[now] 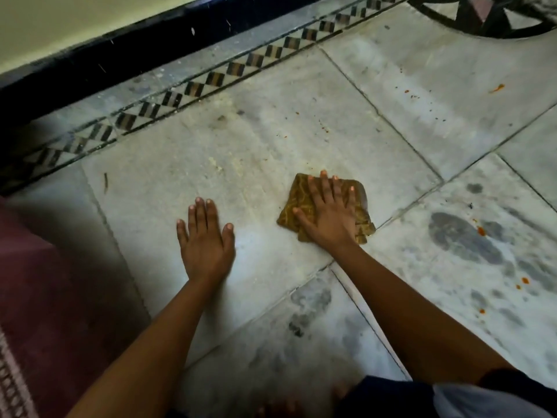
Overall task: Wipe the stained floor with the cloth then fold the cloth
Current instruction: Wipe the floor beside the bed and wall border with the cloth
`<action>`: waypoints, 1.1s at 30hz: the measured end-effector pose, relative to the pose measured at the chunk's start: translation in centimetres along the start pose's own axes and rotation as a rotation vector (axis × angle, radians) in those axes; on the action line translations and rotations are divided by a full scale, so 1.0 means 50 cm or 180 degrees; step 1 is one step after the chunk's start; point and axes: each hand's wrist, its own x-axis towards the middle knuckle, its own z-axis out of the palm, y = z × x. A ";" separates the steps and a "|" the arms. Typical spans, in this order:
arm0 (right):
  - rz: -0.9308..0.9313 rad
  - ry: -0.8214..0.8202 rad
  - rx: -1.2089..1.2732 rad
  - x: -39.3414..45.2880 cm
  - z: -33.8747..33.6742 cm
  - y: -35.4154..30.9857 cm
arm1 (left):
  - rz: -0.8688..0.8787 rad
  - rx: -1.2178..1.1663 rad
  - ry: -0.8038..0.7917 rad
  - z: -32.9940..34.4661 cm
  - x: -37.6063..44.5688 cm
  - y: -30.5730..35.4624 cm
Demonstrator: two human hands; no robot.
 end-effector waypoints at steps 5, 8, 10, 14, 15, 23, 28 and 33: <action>-0.0869 -0.0110 -0.0150 -0.036 0.009 -0.002 | -0.0018 0.0033 0.0030 -0.001 -0.003 0.004; -0.1140 -0.0051 -0.0039 -0.065 0.013 0.027 | -0.0024 0.0075 0.0048 0.000 -0.005 0.006; -0.1015 0.0030 0.0079 -0.074 0.012 0.053 | -0.0016 0.0067 0.0058 0.001 -0.005 0.005; -0.0440 0.0147 0.0096 -0.035 -0.001 0.077 | -0.0015 0.0023 0.0090 -0.001 -0.006 0.006; -0.0268 0.0089 0.0106 -0.013 -0.005 0.073 | -0.0013 0.0022 0.0080 0.001 -0.006 0.005; -0.0641 0.0035 -0.0100 0.018 -0.005 0.052 | -0.0011 0.0025 0.0059 -0.001 -0.003 0.006; -0.0987 0.0175 -0.0137 -0.037 0.006 0.097 | -0.0003 -0.0005 0.0041 -0.001 -0.004 0.005; -0.0495 -0.0057 -0.0235 0.033 -0.020 0.095 | 0.0001 -0.0013 0.0077 0.000 -0.004 0.004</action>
